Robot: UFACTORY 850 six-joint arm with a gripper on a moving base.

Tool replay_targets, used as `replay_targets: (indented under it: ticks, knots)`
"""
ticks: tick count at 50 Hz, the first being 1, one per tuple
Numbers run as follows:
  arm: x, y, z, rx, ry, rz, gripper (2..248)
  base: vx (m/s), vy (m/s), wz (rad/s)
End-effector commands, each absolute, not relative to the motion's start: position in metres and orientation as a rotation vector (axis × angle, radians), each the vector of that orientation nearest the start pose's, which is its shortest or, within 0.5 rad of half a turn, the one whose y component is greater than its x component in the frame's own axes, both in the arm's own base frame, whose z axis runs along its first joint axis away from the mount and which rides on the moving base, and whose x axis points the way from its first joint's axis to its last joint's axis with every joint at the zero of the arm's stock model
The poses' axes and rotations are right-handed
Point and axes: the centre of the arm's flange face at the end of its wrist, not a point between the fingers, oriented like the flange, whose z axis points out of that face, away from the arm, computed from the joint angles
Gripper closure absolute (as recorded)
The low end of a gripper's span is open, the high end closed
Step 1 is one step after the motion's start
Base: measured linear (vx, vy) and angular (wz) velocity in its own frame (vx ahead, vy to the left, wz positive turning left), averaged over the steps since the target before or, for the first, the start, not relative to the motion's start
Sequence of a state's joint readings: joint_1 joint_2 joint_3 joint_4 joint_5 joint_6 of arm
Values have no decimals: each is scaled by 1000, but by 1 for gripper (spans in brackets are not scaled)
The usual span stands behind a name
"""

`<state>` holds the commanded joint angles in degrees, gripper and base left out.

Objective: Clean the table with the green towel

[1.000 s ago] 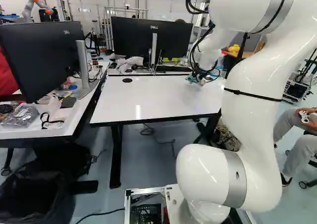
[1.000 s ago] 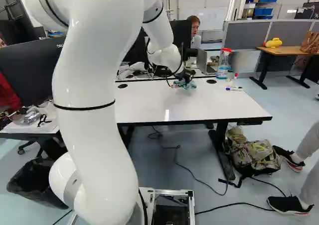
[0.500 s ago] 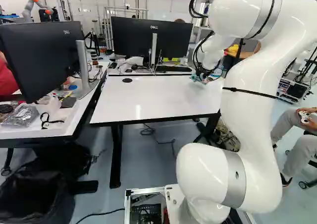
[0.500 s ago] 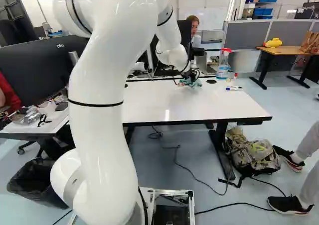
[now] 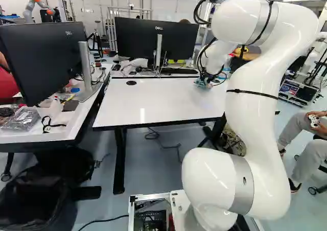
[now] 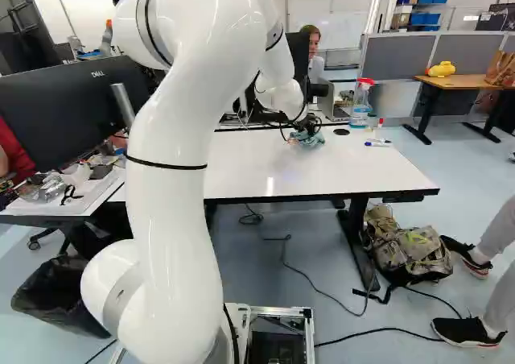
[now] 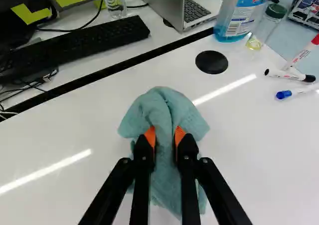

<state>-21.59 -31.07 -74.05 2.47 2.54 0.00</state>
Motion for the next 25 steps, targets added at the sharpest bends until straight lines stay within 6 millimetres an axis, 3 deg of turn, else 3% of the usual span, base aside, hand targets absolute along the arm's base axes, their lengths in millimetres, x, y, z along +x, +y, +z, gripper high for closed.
replay_targets:
  ticks: [25]
  knots:
    - [625,-247,396,-2975,635,-1188,189,0,0,0]
